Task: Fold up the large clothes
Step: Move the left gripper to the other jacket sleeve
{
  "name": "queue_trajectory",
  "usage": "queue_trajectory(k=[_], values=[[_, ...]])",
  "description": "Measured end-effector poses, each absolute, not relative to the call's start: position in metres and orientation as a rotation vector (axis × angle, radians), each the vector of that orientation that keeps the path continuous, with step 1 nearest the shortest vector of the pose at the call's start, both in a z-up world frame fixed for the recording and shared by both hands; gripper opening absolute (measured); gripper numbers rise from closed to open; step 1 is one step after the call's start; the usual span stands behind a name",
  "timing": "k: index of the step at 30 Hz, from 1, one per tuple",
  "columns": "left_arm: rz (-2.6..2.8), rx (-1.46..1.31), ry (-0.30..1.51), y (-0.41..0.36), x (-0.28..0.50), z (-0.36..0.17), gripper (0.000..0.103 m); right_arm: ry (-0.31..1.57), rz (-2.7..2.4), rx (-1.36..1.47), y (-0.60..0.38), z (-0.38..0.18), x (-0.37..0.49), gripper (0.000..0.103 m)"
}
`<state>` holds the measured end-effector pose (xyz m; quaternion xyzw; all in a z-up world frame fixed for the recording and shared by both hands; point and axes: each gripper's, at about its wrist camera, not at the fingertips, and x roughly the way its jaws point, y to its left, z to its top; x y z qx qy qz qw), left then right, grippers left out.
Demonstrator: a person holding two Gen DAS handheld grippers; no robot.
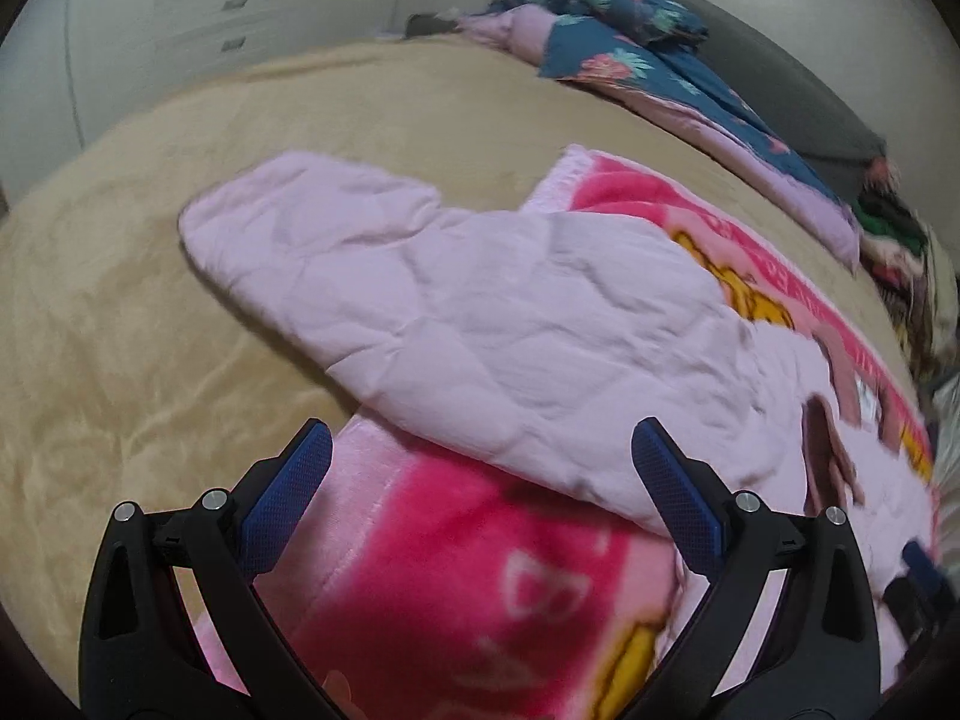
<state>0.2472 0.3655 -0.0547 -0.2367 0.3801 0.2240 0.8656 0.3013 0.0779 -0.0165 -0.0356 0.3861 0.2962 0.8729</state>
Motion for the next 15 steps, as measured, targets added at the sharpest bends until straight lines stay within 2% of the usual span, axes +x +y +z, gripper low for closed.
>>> queue_trajectory(k=[15], values=[[0.551,-0.73,0.744,0.45,0.252,-0.091,0.094,0.822,0.632,-0.148,0.116,-0.031,0.305,0.099]])
